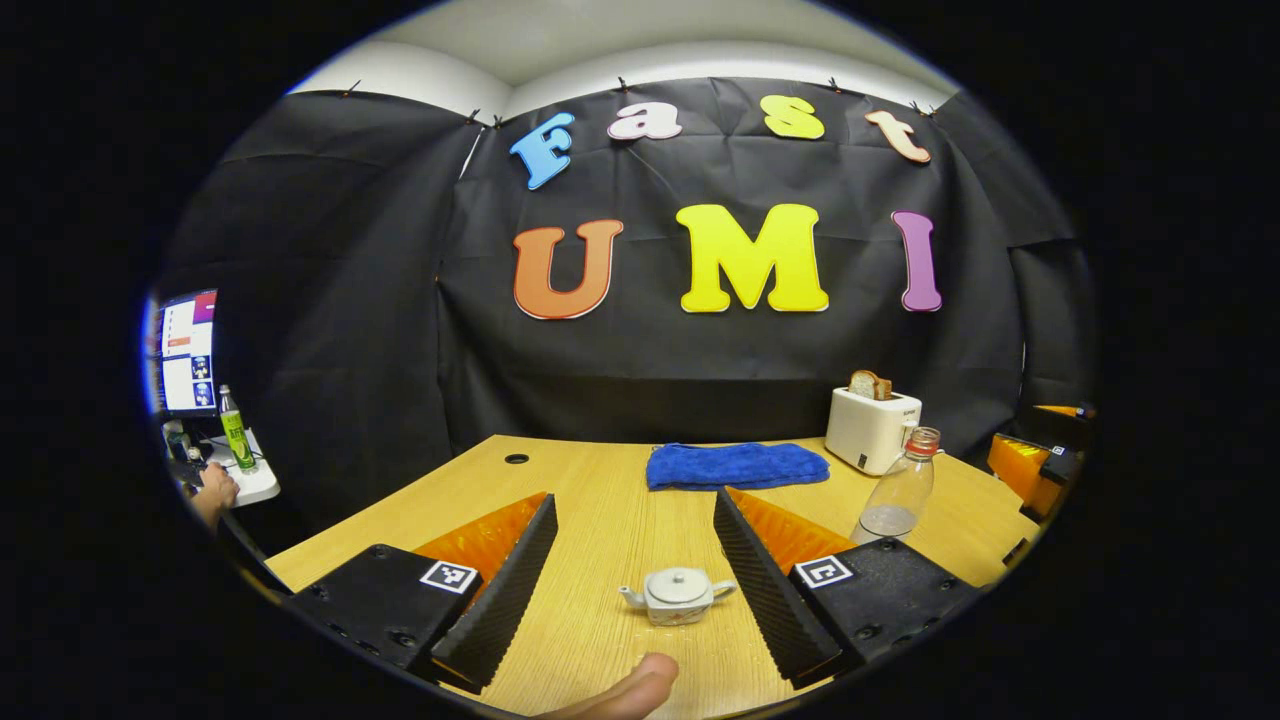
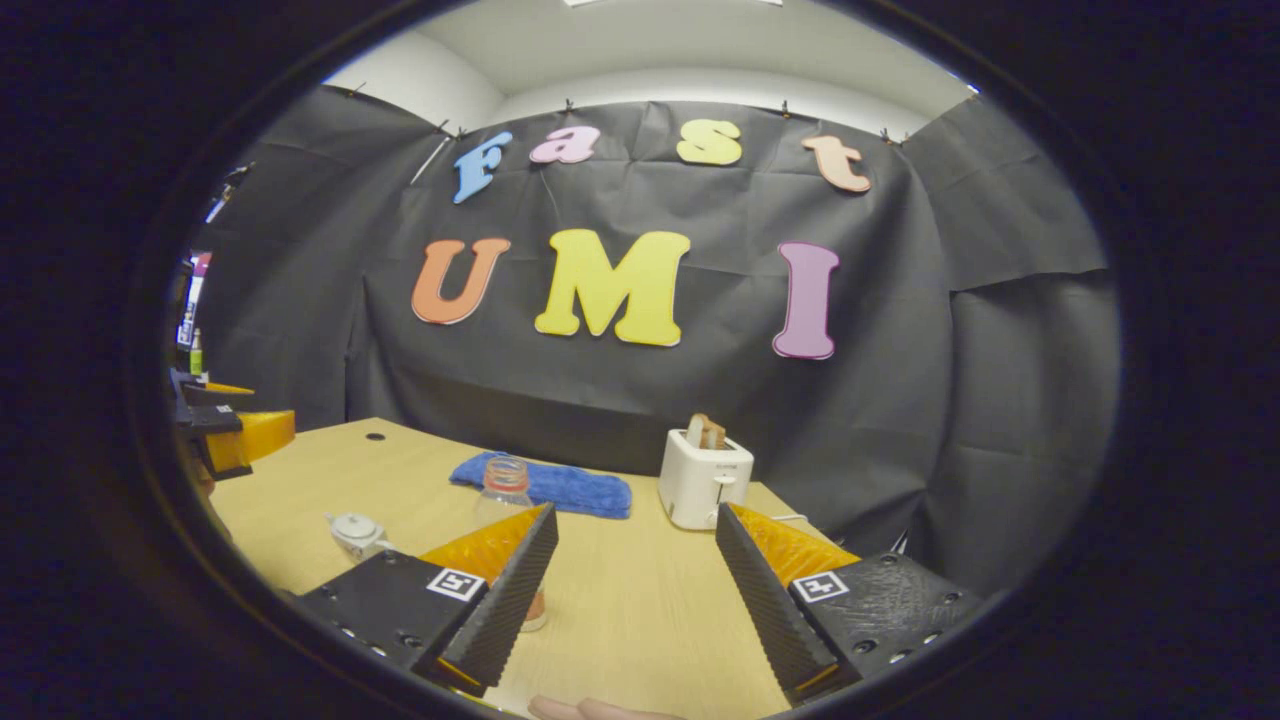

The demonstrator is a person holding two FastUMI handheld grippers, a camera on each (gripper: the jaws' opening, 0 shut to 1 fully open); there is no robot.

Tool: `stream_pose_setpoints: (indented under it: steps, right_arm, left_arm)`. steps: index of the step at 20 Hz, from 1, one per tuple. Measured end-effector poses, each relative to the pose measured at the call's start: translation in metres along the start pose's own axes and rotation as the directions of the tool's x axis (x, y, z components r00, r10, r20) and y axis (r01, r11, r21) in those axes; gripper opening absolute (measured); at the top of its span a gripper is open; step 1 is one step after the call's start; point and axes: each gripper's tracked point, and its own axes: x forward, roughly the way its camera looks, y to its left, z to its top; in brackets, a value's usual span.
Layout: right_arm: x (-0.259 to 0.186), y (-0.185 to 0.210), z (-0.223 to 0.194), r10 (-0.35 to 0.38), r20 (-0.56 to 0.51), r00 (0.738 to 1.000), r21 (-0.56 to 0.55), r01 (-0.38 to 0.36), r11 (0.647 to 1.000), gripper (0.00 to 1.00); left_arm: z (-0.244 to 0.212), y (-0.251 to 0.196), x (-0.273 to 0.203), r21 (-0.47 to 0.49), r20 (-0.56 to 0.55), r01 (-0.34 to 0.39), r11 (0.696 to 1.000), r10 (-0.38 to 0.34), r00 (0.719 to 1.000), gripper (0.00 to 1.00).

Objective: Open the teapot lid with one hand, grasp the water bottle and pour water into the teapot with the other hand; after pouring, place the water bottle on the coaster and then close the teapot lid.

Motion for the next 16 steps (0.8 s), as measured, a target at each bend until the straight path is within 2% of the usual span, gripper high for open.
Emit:
stream_pose_setpoints:
  steps: [3,7,11,16]
  right_arm:
    - [0.0,-0.003,-0.002,-0.012,-0.005,1.0,-0.007,0.012,1.0,0.96]
    - [0.003,-0.004,0.0,-0.006,0.008,1.0,-0.013,0.007,1.0,0.96]
    - [0.003,-0.005,0.0,-0.007,0.008,1.0,-0.029,0.007,1.0,0.96]
    - [0.004,-0.006,-0.005,-0.017,-0.007,1.0,-0.046,0.017,0.999,0.96]
  left_arm:
    - [-0.003,-0.002,0.006,0.002,0.012,0.008,1.0,-0.008,1.0,0.99]
    - [-0.011,-0.005,0.036,-0.015,0.092,0.004,1.0,-0.003,0.996,0.99]
    - [-0.048,-0.02,0.06,-0.036,0.032,0.056,0.998,-0.055,0.998,0.99]
    - [-0.082,-0.032,0.079,-0.02,-0.028,0.077,0.997,-0.077,0.997,0.96]
